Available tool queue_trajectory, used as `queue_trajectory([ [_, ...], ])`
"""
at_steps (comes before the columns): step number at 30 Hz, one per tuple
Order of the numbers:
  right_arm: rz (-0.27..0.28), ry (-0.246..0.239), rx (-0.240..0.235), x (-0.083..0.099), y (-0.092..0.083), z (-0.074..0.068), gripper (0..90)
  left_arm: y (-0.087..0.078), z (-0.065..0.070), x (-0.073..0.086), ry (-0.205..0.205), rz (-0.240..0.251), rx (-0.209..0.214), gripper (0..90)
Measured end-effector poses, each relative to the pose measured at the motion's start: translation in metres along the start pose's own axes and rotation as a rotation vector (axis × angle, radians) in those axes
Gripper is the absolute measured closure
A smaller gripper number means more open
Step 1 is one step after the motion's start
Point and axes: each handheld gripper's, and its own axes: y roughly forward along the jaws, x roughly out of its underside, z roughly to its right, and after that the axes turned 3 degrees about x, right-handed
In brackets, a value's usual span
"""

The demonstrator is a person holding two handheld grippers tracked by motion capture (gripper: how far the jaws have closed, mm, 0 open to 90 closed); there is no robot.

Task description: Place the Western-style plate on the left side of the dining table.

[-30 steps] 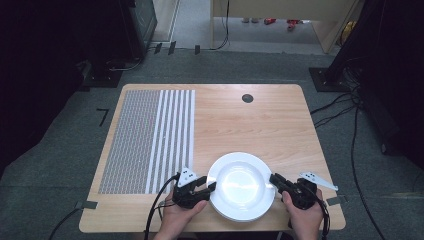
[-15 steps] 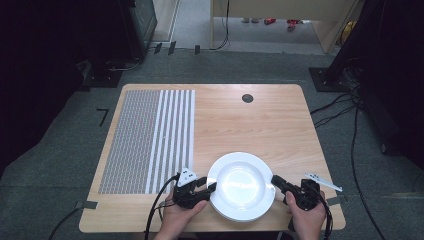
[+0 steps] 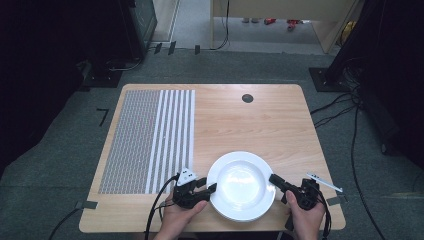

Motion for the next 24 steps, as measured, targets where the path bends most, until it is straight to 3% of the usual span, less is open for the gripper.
queue_trajectory([
  [8, 0.021, 0.022, -0.032, 0.0011, 0.0021, 0.0003, 82.0, -0.0006, -0.0015, 0.0005, -0.011, 0.008, 0.014, 54.2],
  [12, 0.051, -0.013, -0.058, 0.0019, 0.0027, -0.0014, 81.8, -0.0004, -0.0009, 0.0014, 0.001, 0.017, 0.013, 53.5],
  [20, 0.075, -0.030, -0.104, 0.0027, 0.0044, -0.0011, 82.0, 0.0000, -0.0017, 0.0021, -0.006, 0.023, 0.018, 52.8],
  [24, 0.102, -0.060, -0.160, 0.0030, 0.0056, -0.0024, 82.3, 0.0001, -0.0018, 0.0025, 0.001, 0.023, 0.017, 52.9],
])
